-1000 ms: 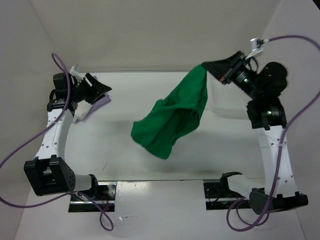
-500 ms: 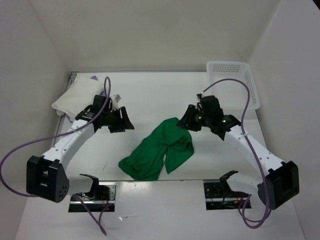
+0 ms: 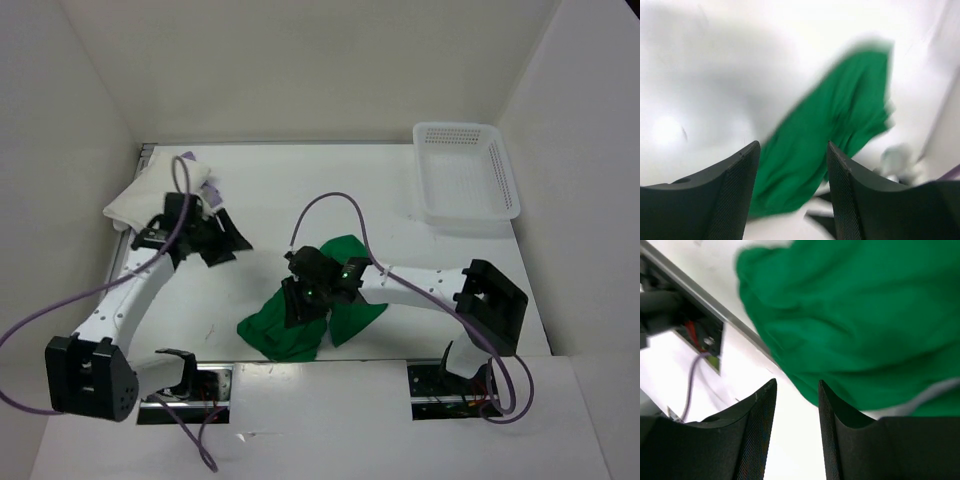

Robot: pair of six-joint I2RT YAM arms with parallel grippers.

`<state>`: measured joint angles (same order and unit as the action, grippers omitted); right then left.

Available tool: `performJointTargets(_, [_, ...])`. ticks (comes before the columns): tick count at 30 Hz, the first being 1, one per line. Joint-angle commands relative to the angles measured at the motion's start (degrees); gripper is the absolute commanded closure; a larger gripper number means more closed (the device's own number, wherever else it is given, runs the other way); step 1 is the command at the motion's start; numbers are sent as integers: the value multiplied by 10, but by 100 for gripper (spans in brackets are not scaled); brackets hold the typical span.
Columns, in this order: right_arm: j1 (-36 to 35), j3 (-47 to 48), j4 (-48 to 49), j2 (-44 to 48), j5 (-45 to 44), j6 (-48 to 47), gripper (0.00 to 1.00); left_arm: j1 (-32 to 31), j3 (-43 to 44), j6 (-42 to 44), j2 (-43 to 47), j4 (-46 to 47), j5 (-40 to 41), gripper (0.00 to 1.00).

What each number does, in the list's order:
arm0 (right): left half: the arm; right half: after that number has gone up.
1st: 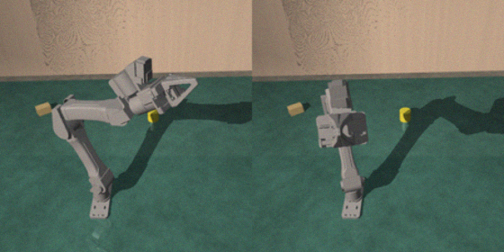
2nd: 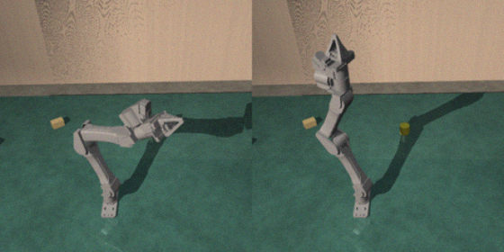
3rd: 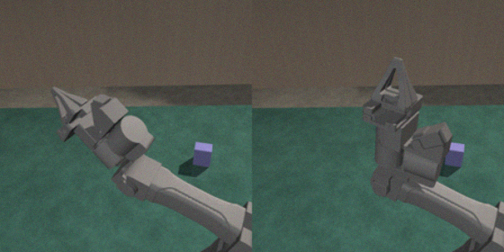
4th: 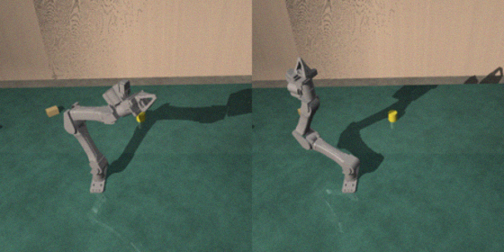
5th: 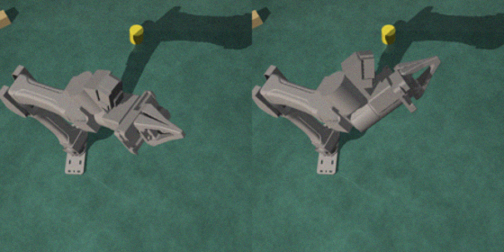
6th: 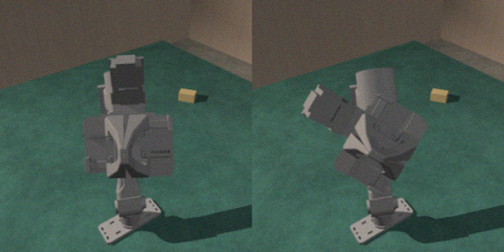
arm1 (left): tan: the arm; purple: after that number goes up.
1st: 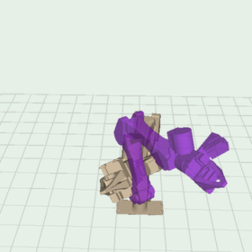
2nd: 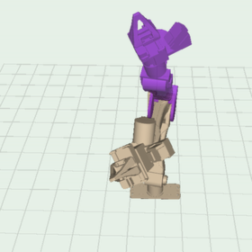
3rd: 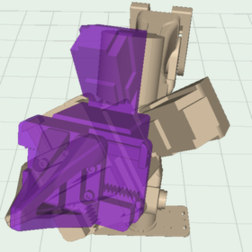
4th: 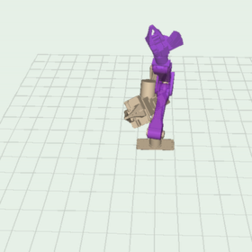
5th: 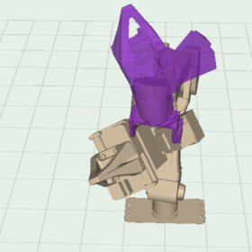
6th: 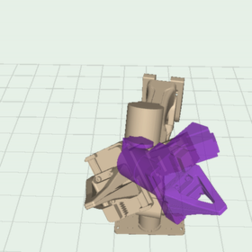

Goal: Fold and stack the t-shirts
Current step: Flatten out the crumpled T-shirt at the center of the board.

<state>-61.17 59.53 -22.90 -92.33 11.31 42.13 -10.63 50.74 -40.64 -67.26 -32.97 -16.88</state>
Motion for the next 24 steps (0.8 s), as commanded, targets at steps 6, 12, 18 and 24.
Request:
performJointTargets(6, [-49, 89, 82, -53, -53, -33, 53, 222, 133, -47, -74, 118, -134, 37])
performJointTargets(12, [-73, 182, 70, -139, -96, -50, 49, 251, 140, -56, -89, 132, -122, 37])
performJointTargets(18, [-101, 248, 27, -211, -132, -78, 48, 265, 78, -37, -77, 118, -111, 35])
performJointTargets(24, [-106, 269, -12, -244, -217, -71, 49, 271, 65, -22, -41, 98, -91, 35])
